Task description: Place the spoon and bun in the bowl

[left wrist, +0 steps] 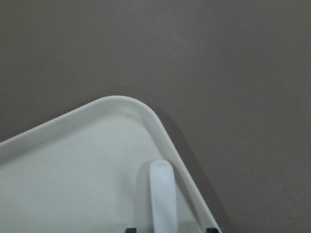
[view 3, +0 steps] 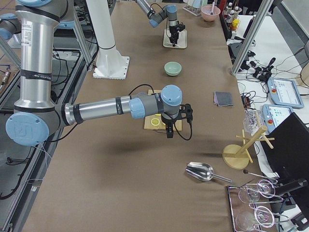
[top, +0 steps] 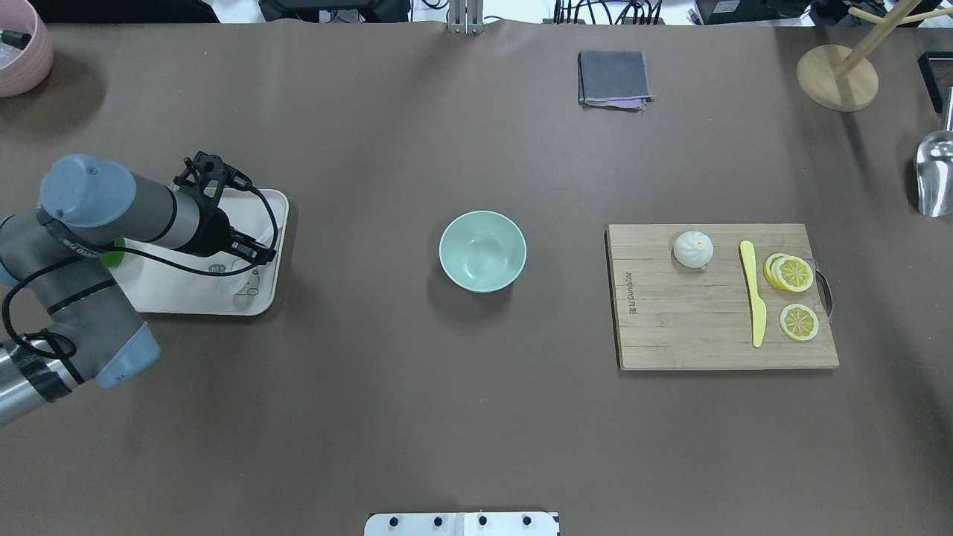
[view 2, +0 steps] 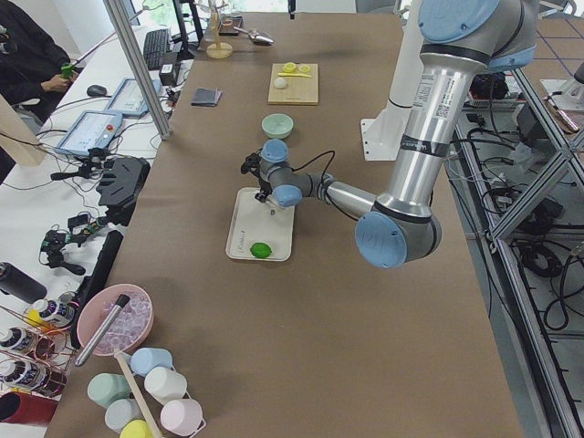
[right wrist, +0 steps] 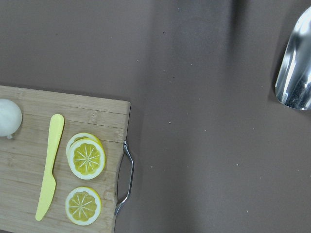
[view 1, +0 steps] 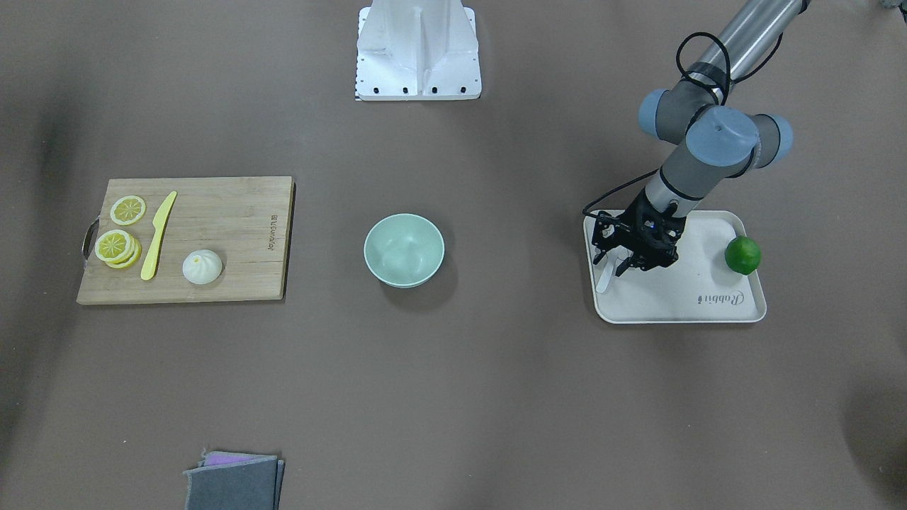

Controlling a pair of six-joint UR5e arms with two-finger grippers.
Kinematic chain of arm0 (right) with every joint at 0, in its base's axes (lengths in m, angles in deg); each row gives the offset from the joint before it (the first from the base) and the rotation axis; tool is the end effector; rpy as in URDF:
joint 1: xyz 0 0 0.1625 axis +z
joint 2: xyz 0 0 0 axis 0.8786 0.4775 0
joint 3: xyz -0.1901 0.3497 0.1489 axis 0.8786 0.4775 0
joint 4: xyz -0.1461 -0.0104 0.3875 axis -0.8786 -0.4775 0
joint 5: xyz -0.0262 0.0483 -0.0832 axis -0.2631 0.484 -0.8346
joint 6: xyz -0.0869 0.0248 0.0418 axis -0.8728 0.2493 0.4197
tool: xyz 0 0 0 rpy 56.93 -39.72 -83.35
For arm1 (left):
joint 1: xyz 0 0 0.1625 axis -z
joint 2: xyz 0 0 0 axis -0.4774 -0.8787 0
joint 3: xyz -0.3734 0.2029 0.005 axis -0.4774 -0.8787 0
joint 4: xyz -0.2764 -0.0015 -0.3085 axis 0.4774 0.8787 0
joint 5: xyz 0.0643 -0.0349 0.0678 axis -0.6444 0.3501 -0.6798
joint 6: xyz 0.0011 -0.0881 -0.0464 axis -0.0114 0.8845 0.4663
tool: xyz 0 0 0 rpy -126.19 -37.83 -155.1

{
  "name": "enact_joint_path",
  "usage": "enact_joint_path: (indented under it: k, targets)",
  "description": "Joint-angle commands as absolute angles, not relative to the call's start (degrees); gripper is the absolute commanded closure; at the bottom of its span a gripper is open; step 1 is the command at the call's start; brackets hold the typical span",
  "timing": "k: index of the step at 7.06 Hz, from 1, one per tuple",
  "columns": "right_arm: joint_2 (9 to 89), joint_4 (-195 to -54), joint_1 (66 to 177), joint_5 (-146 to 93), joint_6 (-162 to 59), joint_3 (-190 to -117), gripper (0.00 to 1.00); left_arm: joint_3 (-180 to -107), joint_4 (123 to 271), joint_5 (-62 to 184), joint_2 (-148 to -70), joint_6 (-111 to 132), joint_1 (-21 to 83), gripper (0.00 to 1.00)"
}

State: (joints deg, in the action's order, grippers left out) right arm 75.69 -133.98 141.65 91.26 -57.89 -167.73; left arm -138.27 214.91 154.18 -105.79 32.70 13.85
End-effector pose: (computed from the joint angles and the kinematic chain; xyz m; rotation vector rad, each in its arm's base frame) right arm -0.0218 -0.4545 0.5462 0.0826 -0.9110 -0.1104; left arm 0.4071 -0.4952 0.4548 0.4501 0.9455 0.3825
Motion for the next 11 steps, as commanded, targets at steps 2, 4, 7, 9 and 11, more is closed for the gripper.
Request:
enact_joint_path:
  k: [2, 4, 7, 9, 11]
  targets:
    - [75.72, -133.98, 141.72, 91.35, -57.89, -167.9, 0.0, -141.9, 214.91, 157.23, -104.19, 33.15, 14.11, 1.0]
    - [76.16, -133.98, 141.72, 92.48, -57.89, -168.25, 0.0, -147.09, 214.55, 162.42, -100.94, 35.6, 17.61, 1.0]
    - [75.82, -133.72, 141.02, 92.5, -57.89, -169.47, 0.0, -149.57, 211.74, 163.94, -102.24, 40.31, 19.04, 1.0]
    - [75.55, -126.66, 134.64, 91.53, -54.14, -171.15, 0.0, -148.88, 207.98, 163.41, -113.43, 55.92, 18.6, 1.0]
    - [69.96, -119.23, 123.15, 81.06, -32.16, -170.63, 0.0, -148.88, 205.5, 156.25, -121.03, 70.16, 14.76, 1.0]
